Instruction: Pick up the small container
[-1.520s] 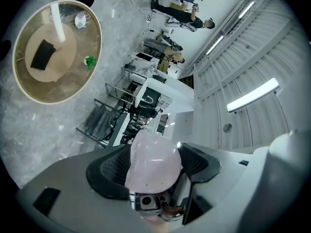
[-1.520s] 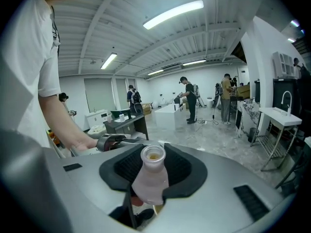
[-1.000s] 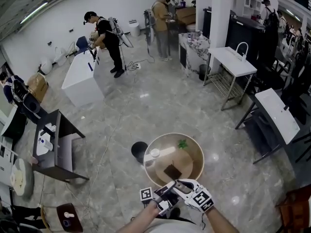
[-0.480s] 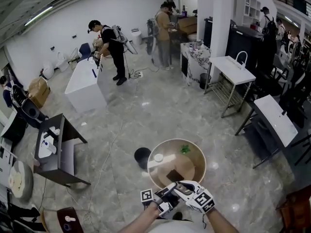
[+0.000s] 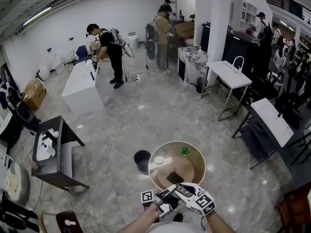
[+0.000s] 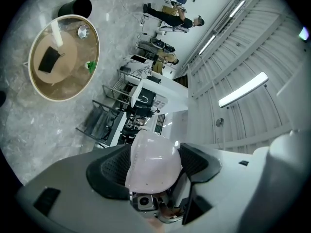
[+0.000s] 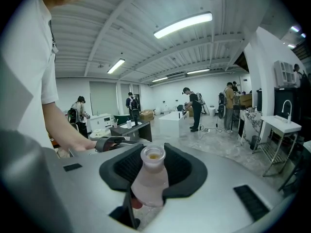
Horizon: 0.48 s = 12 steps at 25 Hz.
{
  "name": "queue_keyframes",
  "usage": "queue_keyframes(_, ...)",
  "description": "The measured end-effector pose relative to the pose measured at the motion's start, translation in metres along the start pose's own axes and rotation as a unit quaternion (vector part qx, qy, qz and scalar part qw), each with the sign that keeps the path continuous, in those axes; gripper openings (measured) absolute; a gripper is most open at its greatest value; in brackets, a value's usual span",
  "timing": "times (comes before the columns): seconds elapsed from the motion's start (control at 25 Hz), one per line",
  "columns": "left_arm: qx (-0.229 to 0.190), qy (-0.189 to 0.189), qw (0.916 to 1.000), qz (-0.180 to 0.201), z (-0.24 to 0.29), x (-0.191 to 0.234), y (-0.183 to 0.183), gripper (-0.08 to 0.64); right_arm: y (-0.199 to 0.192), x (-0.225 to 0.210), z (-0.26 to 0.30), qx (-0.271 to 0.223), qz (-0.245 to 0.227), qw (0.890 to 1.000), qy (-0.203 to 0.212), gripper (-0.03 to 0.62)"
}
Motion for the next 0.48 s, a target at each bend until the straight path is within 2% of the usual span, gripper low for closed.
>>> queue_keyframes(0.48, 0.012, -0.006, 0.9999, -0.007, -0.008, 0.001, -0.004, 0.330, -0.001, 0.012, -0.002, 0.000, -0.002, 1.000, -0.012, 0.146)
Point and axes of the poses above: the fingertips, and each gripper's own axes: z forward along the fingers, x to its left, y out of its top, the point moved 9 cm from there along -z, backward along the fingers, and after that the axes turned 8 degrees about -x, right-handed, at the moved point
